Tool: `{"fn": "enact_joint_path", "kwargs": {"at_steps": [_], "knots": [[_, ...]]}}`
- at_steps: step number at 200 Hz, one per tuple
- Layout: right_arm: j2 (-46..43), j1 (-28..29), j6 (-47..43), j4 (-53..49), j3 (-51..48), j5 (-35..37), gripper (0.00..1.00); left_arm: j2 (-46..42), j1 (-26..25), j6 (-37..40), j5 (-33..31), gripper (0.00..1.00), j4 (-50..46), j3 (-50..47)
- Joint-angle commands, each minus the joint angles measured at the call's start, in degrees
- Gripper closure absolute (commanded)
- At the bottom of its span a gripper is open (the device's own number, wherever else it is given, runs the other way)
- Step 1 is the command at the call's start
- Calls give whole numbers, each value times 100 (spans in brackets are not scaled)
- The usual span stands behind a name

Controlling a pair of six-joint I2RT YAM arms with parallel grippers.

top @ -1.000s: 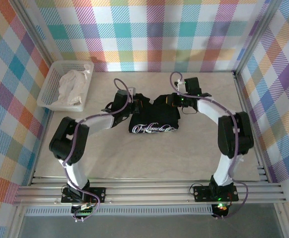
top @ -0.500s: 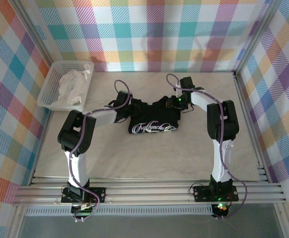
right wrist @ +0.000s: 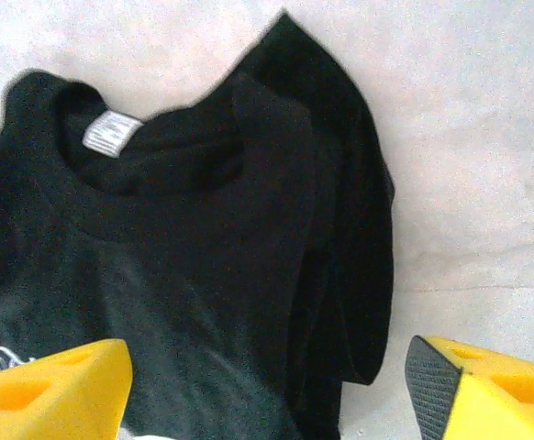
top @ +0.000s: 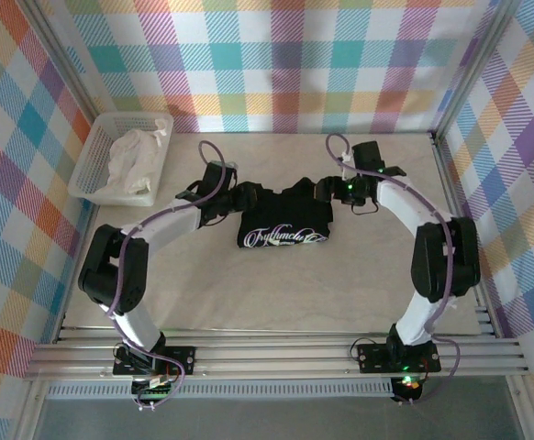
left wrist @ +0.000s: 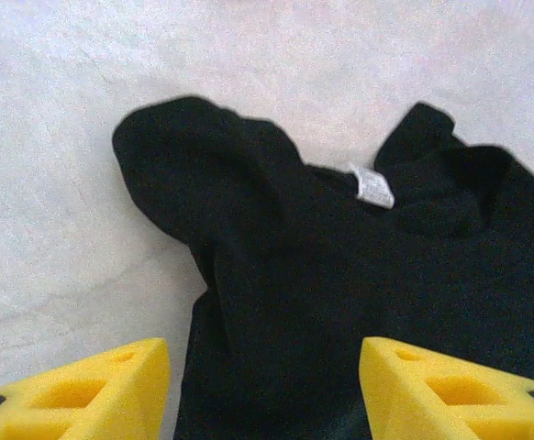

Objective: Fold the inside-out t-shirt

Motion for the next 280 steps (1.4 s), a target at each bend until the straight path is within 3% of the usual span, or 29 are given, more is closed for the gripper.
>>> {"fn": "enact_joint_path", "kwargs": {"at_steps": [1,33,63,86,109,128,159,195,239,280], "knots": [[456,-18,385,214,-110,-574,14,294,-15,-101,18,45,-302,-158],[949,-9,727,527,-122,-1198,10,736,9,-447,841,52,78,-339],[1296,182,969,860,-227,-1553,12,937,-1,-831,1259,69,573,-715],[1443,299,1210,1241,-288,-1881,26,1010,-34,-1001,1485,80,841,-882],[1408,294,1268,1387,-279,-1951,54,997,-35,-1026,1458,82,839,-903],[1246,156,1072,1161,-210,-1601,74,860,-4,-964,1279,77,701,-841],[897,-277,217,414,-17,-861,92,332,165,-819,887,52,377,-803],[541,-962,-1055,-642,344,244,95,-533,260,-533,248,40,-77,-971],[754,-1590,-2268,-1543,1355,2421,94,-1144,260,-472,187,39,-471,-1159],[1281,-2079,-2784,-1582,2308,3438,92,-1366,259,-459,204,39,-594,-1258]]}}
